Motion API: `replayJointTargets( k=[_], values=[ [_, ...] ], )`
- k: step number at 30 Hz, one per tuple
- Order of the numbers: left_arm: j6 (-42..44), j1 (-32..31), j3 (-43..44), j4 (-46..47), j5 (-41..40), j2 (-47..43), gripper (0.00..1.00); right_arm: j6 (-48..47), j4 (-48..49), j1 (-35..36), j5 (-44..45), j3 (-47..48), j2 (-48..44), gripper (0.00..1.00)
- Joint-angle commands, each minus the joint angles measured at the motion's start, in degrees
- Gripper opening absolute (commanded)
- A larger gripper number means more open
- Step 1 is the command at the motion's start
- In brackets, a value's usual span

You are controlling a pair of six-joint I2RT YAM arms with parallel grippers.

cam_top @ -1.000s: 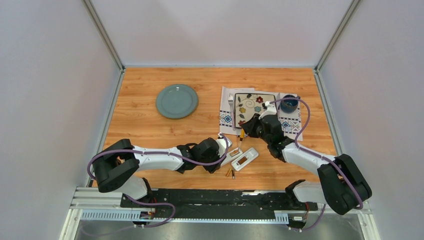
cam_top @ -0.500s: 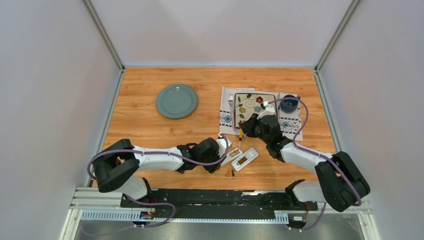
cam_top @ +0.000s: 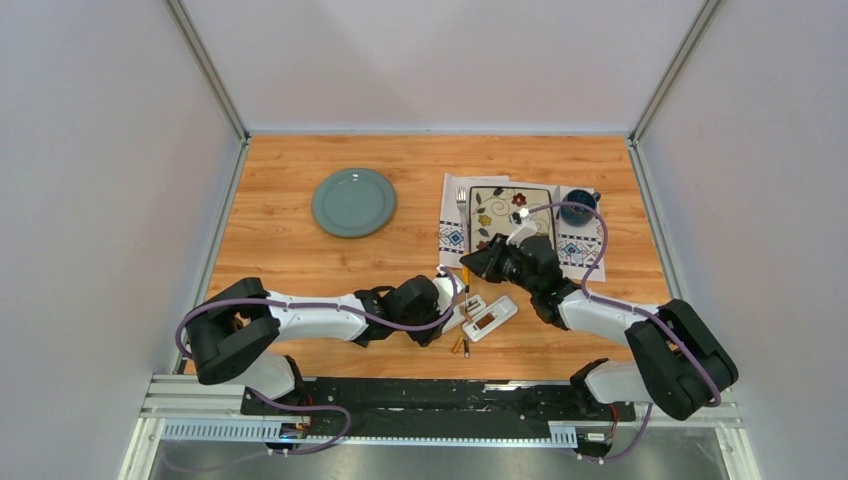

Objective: Unload the batteries from the remote control

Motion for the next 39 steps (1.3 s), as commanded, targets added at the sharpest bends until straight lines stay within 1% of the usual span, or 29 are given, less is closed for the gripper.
replayJointTargets(
  k=[1,6,15,20,23,29,35,39],
  values=[
    [-2.0,-0.4,-3.0,-8.0,4.3,4.1,0.0,4.0,4.5,0.2,-4.2,-0.2,-0.9,0.0],
    [-2.1,-0.4,-3.1,-8.0,4.2,4.1,0.0,4.0,3.9,0.3,-4.6,-0.1,-2.3,0.0],
    [-2.1,-0.4,-3.0,-8.1,3.6,3.5,0.0,1.3,-0.5,0.1,-2.0,0.7,-4.6,0.0],
    [-2.1,-0.3,-2.9,-10.1,0.8,1.6,0.0,0.1,-2.4,0.1,-0.6,1.1,-5.9,0.0],
    [-2.2,-0.4,-2.4,-11.1,-2.2,0.5,0.0,-0.5,-3.9,0.1,0.0,1.3,-6.8,0.0],
    [-1.3,-0.3,0.0,-12.6,-4.4,-2.2,0.0,-1.9,-6.5,-0.1,1.6,1.3,-9.8,0.0],
    [0.1,1.6,3.0,-14.5,-5.3,-6.5,0.0,-2.5,-8.8,-1.8,1.7,0.4,-14.0,0.0],
    [0.2,5.4,3.8,-14.9,-4.5,-10.4,0.0,-2.9,-11.5,-3.3,1.7,-0.1,-18.4,0.0]
  ],
)
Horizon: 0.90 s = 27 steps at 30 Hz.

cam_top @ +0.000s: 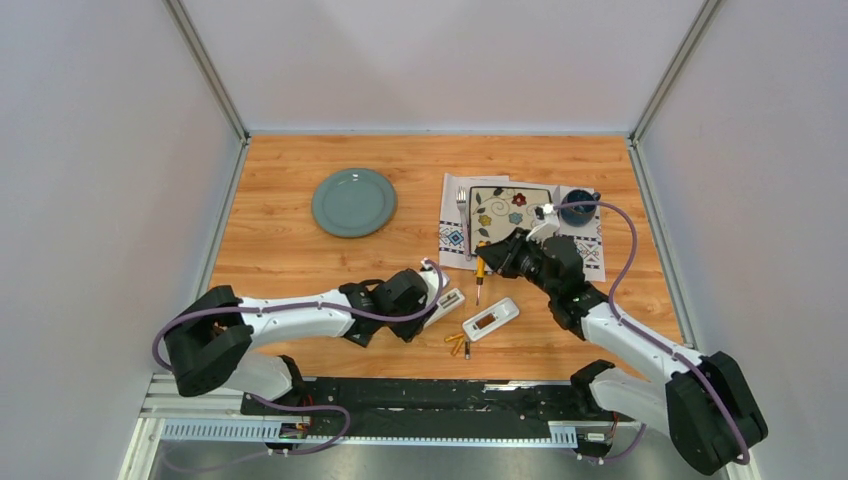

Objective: Unload the batteries from the remote control

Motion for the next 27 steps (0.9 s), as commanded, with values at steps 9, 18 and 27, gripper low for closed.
replayJointTargets(
  k=[9,18,27],
  values=[
    [-2.4,11.8,3.5,-1.6,-0.9,-9.3,0.0,-2.9,-5.8,-3.6,1.0,-1.3,-8.2,0.0],
    [-5.6,18.9,11.7,-4.5,-2.9,-0.1,0.0,-2.8,-5.9,-3.9,0.9,-4.1,-11.6,0.0],
    [-8.5,20.9,24.0,-8.8,-6.1,14.3,0.0,-4.6,-10.8,-4.0,2.7,-4.3,-15.5,0.0]
  ],
)
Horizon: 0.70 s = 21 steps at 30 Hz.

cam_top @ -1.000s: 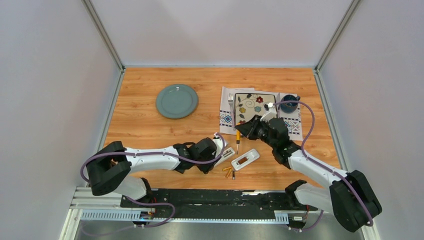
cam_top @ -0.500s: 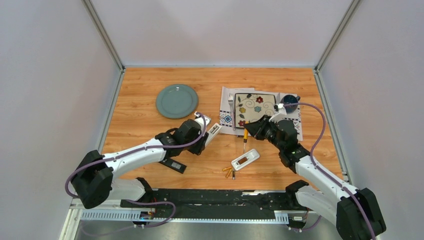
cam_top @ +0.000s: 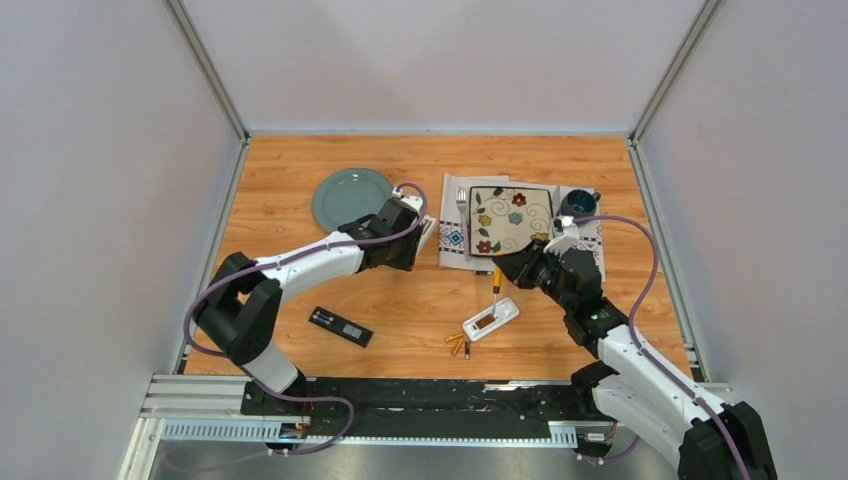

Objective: Unload the batteries from the remote control

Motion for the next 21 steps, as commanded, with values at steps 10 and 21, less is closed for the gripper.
replayJointTargets(
  k=[10,21],
  values=[
    [-5.1,0.6,10.8,-4.9,-4.5,11.7,0.13,-2.1,-2.8,-0.4,1.8,-0.7,-2.5,0.0],
    [-4.5,0.6,3.3,3.3,-1.0,2.6,0.76,-2.4,-2.5,-0.4,1.1,-0.4,-1.9,0.0]
  ],
)
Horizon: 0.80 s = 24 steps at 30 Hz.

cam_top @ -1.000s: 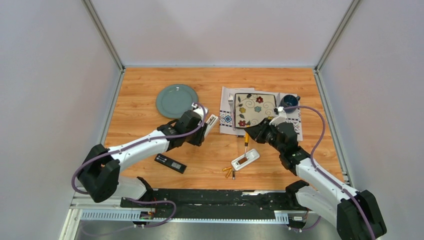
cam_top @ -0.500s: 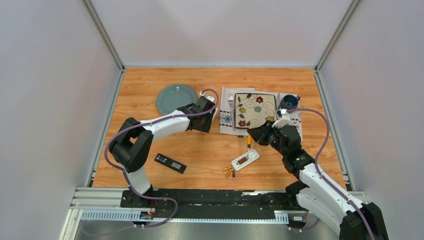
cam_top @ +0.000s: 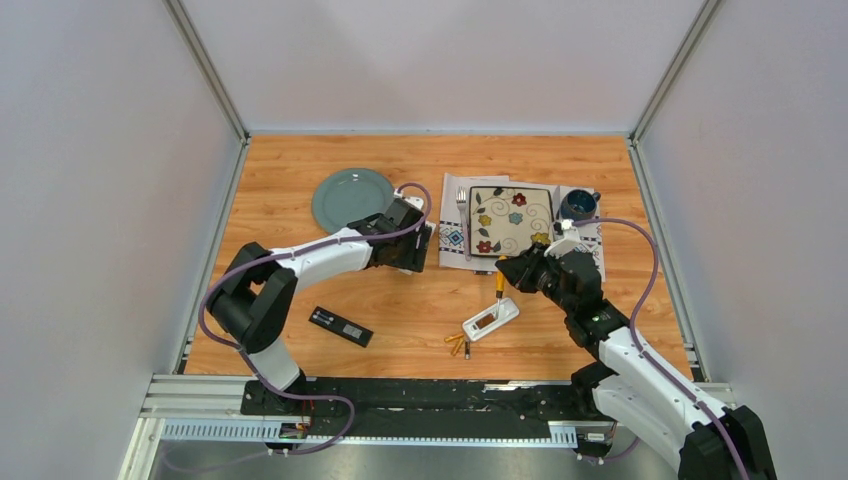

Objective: Unload the batteries from the remote control

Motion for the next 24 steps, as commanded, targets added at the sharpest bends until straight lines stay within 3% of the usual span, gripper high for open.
replayJointTargets(
  k=[1,9,13,24],
  values=[
    [-0.4,0.4,-1.8,4.7,2.0,-6.0,0.77,-1.1,0.9,-0.1,0.5,0.2,-0.4,0.0],
    [-1.5,4.4,-10.3,11.9,10.3,-19.6,0.79,-1.1,0.8,-0.2,0.8,-0.3,-0.1,0.0],
    [-1.7,6.1,-16.1,11.2,11.7,-28.3,0.78,-1.0,1.6,-0.1,0.6,-0.3,0.7,0.0],
    [-6.5,6.2,-23.7,-10.4,3.4,-49.0,0.77,-1.2,5.0,-0.1,-1.3,-0.5,3.9,0.0]
  ],
)
